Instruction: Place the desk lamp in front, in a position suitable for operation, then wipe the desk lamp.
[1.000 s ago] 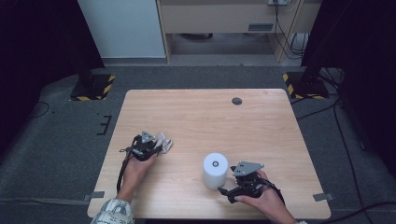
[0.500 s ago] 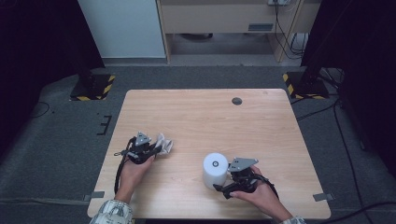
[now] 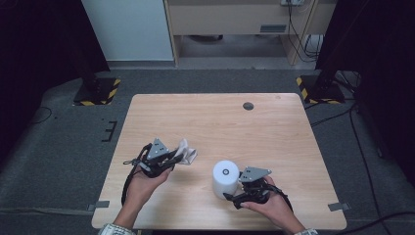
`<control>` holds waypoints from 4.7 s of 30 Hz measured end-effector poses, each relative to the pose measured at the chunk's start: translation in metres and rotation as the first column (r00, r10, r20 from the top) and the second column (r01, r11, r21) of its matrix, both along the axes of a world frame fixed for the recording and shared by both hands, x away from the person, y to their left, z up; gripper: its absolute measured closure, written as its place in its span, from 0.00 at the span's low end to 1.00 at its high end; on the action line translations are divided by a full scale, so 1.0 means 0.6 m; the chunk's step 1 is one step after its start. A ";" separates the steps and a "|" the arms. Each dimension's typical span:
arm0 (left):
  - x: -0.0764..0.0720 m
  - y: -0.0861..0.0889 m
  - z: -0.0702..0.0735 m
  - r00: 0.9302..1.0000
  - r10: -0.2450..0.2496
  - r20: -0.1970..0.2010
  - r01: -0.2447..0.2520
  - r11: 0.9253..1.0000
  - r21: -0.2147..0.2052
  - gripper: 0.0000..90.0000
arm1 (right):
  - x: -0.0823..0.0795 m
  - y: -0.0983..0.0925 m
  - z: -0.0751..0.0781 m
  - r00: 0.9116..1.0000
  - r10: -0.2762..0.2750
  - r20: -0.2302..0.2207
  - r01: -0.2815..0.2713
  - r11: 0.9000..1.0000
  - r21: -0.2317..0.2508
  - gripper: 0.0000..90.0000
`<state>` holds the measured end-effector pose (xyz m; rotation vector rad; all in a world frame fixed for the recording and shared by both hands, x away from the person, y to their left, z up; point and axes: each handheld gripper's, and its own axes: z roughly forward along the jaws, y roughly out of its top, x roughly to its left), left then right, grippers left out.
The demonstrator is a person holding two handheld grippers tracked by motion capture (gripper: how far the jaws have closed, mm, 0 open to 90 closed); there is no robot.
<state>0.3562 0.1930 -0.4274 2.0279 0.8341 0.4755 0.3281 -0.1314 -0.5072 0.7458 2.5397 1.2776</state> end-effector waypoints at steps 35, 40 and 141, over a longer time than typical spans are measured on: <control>-0.055 -0.185 0.056 0.924 -0.368 -0.100 0.380 0.909 0.170 0.83 | 0.002 0.001 0.007 1.000 0.006 0.017 -0.007 1.000 0.028 0.15; -0.036 -0.201 0.054 0.929 -0.357 -0.096 0.368 0.917 0.155 0.83 | 0.002 0.001 0.006 1.000 0.007 0.020 -0.008 1.000 0.021 0.16; -0.067 -0.183 0.051 0.936 -0.341 -0.089 0.350 0.926 0.143 0.83 | 0.002 -0.004 0.012 0.999 -0.009 0.033 0.008 0.999 0.044 0.20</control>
